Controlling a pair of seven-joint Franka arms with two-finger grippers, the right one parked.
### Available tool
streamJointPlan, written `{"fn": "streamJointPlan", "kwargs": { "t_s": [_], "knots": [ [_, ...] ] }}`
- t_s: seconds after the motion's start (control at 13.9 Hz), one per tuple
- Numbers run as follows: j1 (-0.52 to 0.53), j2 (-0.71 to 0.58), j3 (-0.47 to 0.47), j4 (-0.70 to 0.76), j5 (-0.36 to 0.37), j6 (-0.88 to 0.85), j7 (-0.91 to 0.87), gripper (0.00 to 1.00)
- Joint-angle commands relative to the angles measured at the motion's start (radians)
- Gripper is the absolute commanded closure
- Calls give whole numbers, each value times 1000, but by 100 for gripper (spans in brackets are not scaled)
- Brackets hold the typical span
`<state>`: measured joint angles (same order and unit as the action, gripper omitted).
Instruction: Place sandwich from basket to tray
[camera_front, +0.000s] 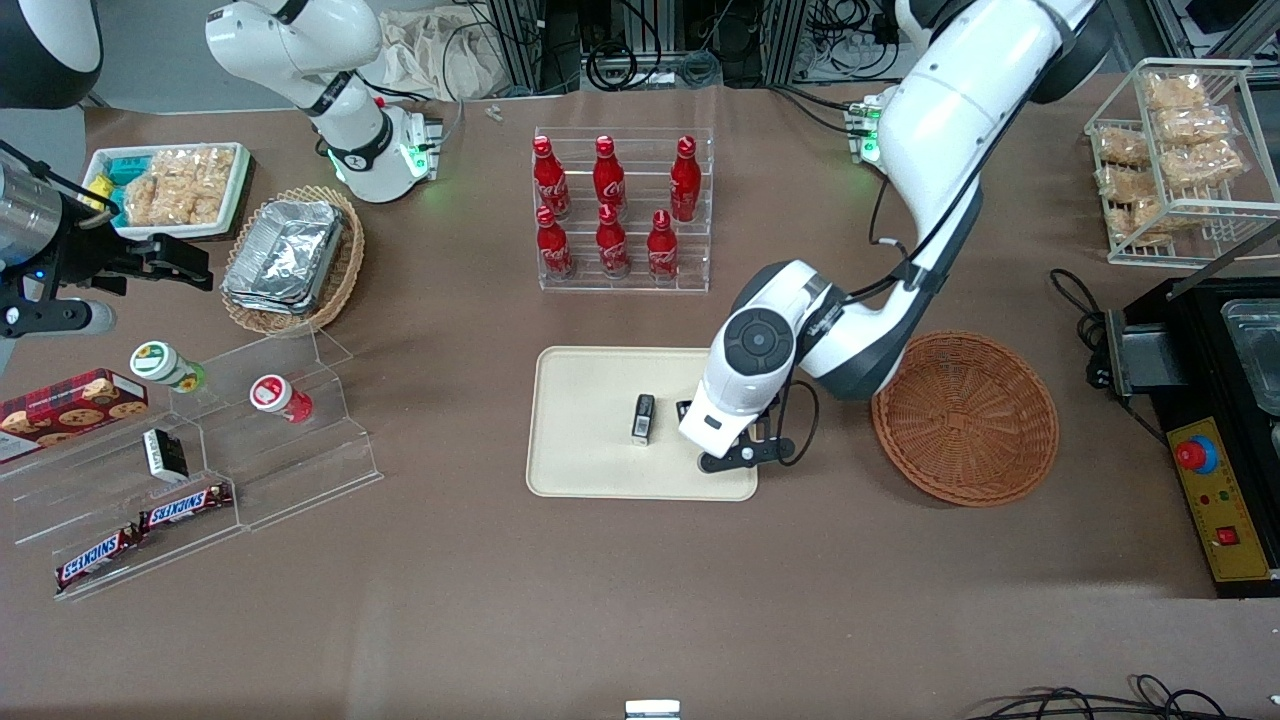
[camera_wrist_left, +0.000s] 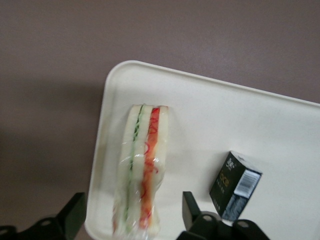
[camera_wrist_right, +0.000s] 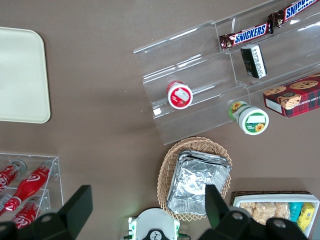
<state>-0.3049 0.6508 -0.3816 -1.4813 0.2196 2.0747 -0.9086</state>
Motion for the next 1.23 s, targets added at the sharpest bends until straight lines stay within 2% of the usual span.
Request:
{"fn": "streamJointPlan", "kwargs": {
  "t_s": [0.0, 0.22, 0.29, 0.43, 0.58, 0.87, 1.15],
  "knots": [
    [58, -153, -3, -49, 18, -117, -12, 0],
    [136, -314, -5, -204, -2, -110, 57, 0],
    [182, -368, -6, -246, -32, -107, 103, 0],
    [277, -478, -7, -310, -165, -119, 270, 0],
    [361, -558, -5, -346, -204, -151, 385, 0],
    [499, -617, -2, -308, -203, -273, 626, 0],
    [538, -511, 0, -96, -178, -424, 628, 0]
  ]
}}
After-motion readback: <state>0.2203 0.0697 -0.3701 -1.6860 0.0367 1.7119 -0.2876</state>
